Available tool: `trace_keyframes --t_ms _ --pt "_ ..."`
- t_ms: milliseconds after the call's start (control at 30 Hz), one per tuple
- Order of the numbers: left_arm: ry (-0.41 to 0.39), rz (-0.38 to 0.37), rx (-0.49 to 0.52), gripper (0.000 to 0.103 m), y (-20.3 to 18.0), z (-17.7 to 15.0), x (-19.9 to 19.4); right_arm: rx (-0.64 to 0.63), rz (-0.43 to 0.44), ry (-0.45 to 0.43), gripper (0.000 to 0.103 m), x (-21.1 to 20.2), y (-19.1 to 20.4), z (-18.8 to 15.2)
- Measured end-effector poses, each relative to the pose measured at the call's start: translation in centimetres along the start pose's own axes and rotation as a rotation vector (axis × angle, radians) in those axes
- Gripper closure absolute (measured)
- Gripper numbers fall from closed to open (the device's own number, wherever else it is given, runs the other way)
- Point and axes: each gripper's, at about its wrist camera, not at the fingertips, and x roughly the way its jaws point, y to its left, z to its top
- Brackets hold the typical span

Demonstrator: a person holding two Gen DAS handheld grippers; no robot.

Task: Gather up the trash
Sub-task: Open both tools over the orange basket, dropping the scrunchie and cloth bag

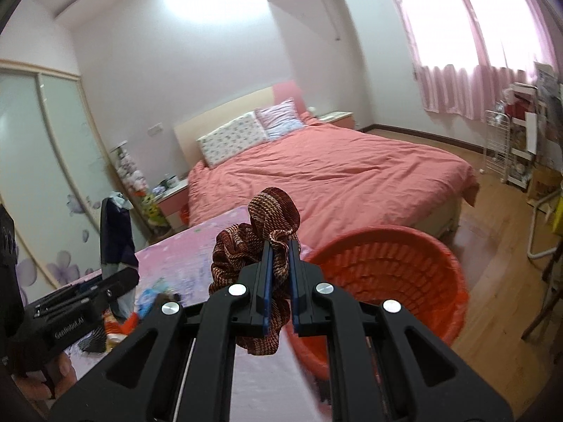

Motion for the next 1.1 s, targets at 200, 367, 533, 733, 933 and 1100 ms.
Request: trace_keyframes --t_ms 200,367,533,733,933,1100 --pt "0.047 -0.066 0.060 0.067 -4.5 -0.6 3.8 0.060 -0.060 0.001 0.094 1.2 -3.9 0.5" --pt "0.086 -0.113 0.096 0.067 -7.6 -0.9 6.8 0.105 -0.092 0.011 0.094 1.8 -6.3 0.5" --pt "0.122 -0.130 0.129 0.064 -10.1 -1.4 9.2 0.140 -0.106 0.044 0.093 3.2 -7.8 0.4" --pt "0.188 -0.087 0.131 0.048 -10.5 -2.6 12.7 0.187 -0.104 0.110 0.071 5.3 -9.8 -0.3" --pt "0.201 -0.037 0.105 0.044 -7.9 -3.5 12.9 0.153 -0.125 0.113 0.061 4.6 -8.7 -0.9" --pt "0.178 0.028 0.085 0.043 -4.9 -4.0 11.1 0.102 -0.133 0.102 0.055 4.4 -7.5 -0.6"
